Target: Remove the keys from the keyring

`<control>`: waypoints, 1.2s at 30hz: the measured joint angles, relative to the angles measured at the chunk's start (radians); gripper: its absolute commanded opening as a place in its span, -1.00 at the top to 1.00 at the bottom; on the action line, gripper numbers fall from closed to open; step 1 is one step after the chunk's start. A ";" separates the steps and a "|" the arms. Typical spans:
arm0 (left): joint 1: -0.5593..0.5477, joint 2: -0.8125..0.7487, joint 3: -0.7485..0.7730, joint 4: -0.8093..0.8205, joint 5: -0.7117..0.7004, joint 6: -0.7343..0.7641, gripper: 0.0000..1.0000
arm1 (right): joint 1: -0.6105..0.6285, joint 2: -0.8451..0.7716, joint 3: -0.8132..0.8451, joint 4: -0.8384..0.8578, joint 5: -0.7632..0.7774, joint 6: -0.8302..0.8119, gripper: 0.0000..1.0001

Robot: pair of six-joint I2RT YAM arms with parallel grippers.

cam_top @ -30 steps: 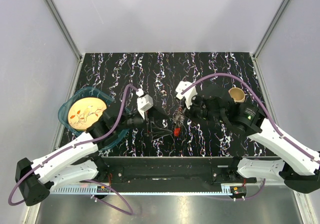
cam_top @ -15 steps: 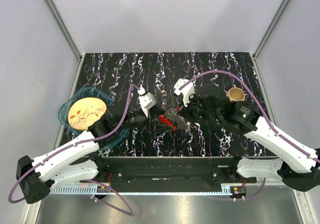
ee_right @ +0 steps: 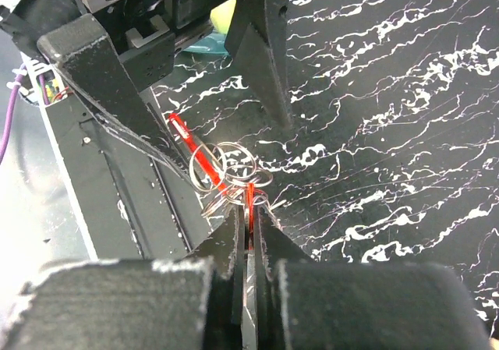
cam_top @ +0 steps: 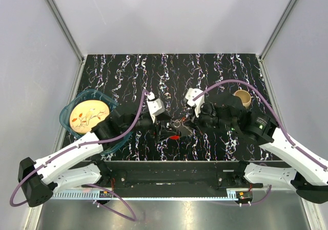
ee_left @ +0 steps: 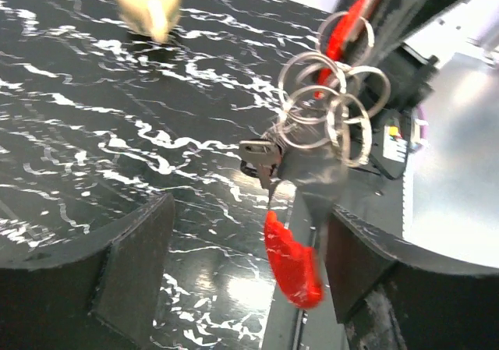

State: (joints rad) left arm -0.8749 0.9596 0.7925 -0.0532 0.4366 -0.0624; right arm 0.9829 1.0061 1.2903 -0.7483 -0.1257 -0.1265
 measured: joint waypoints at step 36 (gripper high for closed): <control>-0.003 0.003 0.008 -0.065 0.142 -0.111 1.00 | 0.001 -0.127 -0.212 0.092 -0.024 0.108 0.21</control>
State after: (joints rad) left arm -0.8780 0.9623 0.8001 -0.1181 0.5789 -0.1730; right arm 0.9840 0.8791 1.0779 -0.6567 -0.1501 -0.0189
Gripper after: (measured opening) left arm 0.053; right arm 0.235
